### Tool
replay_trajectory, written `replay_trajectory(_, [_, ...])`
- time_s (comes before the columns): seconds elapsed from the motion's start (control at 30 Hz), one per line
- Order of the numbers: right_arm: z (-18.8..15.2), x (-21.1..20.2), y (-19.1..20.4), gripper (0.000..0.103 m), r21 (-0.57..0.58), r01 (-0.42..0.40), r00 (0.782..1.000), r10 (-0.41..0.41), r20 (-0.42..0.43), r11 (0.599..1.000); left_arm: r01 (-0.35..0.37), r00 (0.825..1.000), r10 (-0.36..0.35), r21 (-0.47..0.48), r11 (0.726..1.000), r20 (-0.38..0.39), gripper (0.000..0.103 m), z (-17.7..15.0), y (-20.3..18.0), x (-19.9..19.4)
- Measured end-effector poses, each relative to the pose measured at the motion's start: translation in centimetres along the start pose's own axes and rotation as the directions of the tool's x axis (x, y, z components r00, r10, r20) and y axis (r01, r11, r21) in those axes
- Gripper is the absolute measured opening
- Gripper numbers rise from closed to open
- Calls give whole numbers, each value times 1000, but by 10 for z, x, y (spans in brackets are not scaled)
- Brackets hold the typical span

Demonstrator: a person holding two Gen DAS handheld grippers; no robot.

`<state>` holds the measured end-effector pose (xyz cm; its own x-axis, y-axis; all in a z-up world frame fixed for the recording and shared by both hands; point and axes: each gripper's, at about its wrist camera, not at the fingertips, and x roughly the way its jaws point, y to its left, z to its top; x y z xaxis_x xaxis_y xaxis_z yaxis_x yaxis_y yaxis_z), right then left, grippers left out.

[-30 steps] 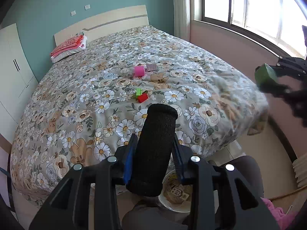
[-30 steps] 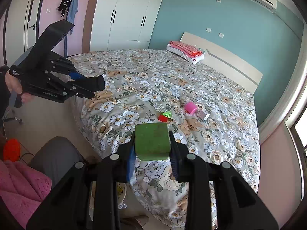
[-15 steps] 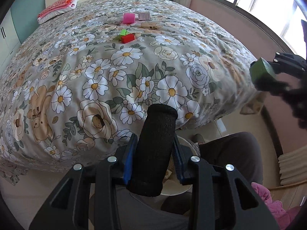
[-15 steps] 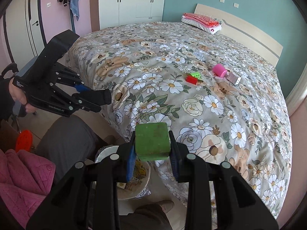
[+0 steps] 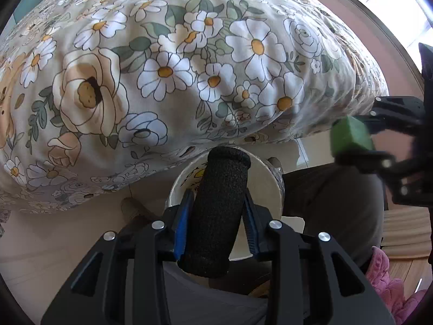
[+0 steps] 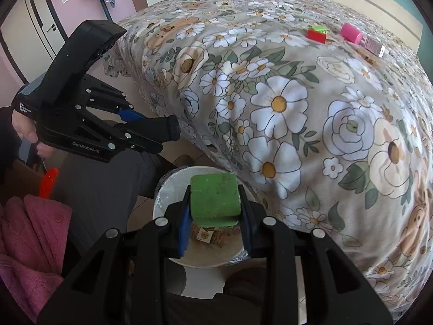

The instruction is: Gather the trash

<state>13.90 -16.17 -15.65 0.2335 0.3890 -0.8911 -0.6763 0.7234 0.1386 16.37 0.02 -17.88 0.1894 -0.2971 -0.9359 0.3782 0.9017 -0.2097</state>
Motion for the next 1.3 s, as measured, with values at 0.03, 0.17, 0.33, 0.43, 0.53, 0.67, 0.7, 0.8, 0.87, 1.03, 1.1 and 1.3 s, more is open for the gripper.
replay_trajectory(0.03, [-1, 7, 1, 32, 2, -6, 1000, 6, -13, 1000, 4, 1000, -4, 2, 1000, -10, 38, -2, 0, 6])
replay_trajectory(0.17, [-8, 37, 5, 32, 11, -37, 997, 37, -61, 999, 17, 999, -17, -3, 1000, -51, 38, -8, 0, 29])
replay_trajectory(0.33, [-17, 73, 5, 32, 43, -55, 992, 59, -111, 998, 24, 994, -28, -35, 999, -103, 38, -14, 3, 63])
replay_trajectory(0.43, [-26, 95, 4, 32, 66, -61, 987, 70, -147, 996, 28, 990, -36, -63, 998, -135, 38, -20, 8, 82])
replay_trajectory(0.53, [-35, 118, 3, 32, 84, -57, 979, 72, -188, 995, 24, 986, -38, -90, 996, -164, 38, -24, 13, 101])
replay_trajectory(0.67, [-44, 147, -1, 32, 118, -45, 969, 73, -236, 992, 30, 978, -57, -134, 990, -199, 38, -22, 16, 126])
replay_trajectory(0.7, [-47, 152, -2, 32, 136, -45, 967, 78, -244, 990, 31, 977, -61, -147, 989, -206, 38, -22, 17, 132])
replay_trajectory(0.8, [-57, 170, -9, 32, 203, -40, 959, 95, -267, 978, 31, 971, -73, -180, 983, -227, 38, -23, 18, 150])
replay_trajectory(0.87, [-61, 183, -11, 32, 224, -25, 955, 89, -281, 974, 33, 967, -83, -204, 978, -242, 38, -23, 19, 163])
replay_trajectory(1.03, [-70, 208, -14, 32, 269, 7, 945, 81, -316, 963, 15, 957, -82, -236, 972, -277, 38, -27, 21, 187])
replay_trajectory(1.1, [-74, 216, -16, 32, 293, 13, 942, 86, -324, 956, 5, 953, -80, -248, 969, -292, 38, -28, 23, 197])
replay_trajectory(1.3, [-81, 238, -21, 32, 334, 44, 931, 82, -356, 941, -5, 941, -90, -280, 960, -325, 38, -32, 29, 220])
